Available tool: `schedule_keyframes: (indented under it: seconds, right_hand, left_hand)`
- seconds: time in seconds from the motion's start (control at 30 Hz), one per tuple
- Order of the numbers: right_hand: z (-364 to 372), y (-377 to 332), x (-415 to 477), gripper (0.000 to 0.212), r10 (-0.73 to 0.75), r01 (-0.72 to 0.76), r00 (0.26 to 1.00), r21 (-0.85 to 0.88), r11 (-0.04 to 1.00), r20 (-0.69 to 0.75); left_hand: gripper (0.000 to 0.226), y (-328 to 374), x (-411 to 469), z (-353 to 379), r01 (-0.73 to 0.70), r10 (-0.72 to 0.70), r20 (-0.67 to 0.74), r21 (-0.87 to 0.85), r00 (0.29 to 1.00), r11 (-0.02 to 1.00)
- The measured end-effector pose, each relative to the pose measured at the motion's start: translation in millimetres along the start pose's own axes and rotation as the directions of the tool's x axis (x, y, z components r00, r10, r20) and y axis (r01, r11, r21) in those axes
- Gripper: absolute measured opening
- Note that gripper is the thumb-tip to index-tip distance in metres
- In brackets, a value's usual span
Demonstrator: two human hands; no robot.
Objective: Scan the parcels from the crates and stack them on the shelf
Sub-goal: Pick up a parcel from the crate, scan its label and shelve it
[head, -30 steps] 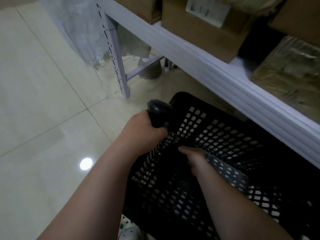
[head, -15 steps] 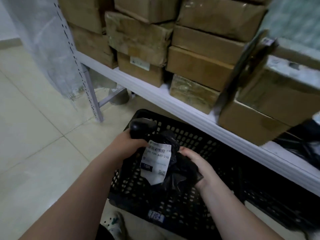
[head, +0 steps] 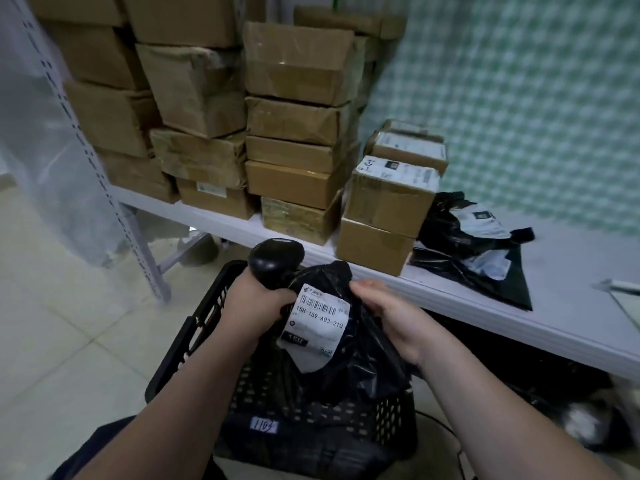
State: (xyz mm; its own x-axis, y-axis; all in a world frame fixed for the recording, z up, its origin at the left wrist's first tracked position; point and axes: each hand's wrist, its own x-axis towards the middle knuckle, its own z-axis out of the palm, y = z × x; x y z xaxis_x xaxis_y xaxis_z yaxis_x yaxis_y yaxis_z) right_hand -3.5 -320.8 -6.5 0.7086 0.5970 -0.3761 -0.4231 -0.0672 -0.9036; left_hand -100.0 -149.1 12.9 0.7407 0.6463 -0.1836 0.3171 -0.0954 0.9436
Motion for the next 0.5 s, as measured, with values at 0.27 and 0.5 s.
schedule_keyframes:
  seconds: [0.27,0.5]
  right_hand:
    - [-34,-18,-44,0.024,-0.247,0.175,0.943,-0.299,0.938,-0.223]
    - [-59,-38,-78,0.018,-0.203,0.185,0.967,-0.123,0.975,-0.154]
  left_hand:
    - [0.025,38,-31,37,-0.094,0.095,0.031,-0.049,0.995,0.994]
    - [0.02,61,-49,57,-0.105,0.12,0.125,-0.121,0.985,0.987]
